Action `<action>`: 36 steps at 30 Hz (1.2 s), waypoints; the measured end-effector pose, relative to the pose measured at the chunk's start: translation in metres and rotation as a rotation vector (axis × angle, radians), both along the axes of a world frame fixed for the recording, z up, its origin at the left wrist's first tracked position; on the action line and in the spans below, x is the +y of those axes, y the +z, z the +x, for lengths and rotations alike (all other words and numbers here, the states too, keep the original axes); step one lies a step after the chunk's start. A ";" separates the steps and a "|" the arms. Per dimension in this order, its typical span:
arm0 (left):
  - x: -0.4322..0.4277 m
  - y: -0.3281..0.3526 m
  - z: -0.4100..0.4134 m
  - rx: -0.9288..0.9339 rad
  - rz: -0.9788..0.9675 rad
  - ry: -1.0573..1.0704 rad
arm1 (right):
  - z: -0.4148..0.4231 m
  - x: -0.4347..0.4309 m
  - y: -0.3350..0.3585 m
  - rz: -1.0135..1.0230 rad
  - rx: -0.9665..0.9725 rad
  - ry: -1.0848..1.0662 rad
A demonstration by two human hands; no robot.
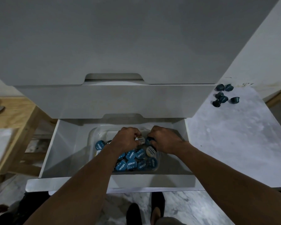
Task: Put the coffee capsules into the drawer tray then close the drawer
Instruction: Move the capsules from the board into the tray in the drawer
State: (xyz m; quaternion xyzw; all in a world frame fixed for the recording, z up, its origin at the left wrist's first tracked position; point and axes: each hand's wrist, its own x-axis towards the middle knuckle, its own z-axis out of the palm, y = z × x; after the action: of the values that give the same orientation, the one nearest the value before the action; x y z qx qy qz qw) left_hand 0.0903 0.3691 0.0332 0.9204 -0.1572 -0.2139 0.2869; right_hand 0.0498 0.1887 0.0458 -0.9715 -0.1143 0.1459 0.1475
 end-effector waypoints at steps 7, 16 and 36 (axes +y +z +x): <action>-0.001 0.004 -0.005 -0.008 0.030 -0.005 | 0.000 -0.001 0.002 0.008 0.005 0.031; -0.006 0.010 -0.011 -0.039 0.125 0.024 | -0.001 -0.004 0.002 0.046 -0.016 0.030; 0.015 0.115 -0.099 -0.784 0.138 0.059 | -0.106 -0.008 0.088 0.037 -0.492 -0.272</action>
State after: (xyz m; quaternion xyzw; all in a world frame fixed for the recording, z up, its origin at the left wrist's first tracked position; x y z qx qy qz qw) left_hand -0.0092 0.3840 0.1485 0.9536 -0.2134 0.1519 0.1485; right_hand -0.0558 0.1805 0.1335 -0.9814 -0.0181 -0.1174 0.1511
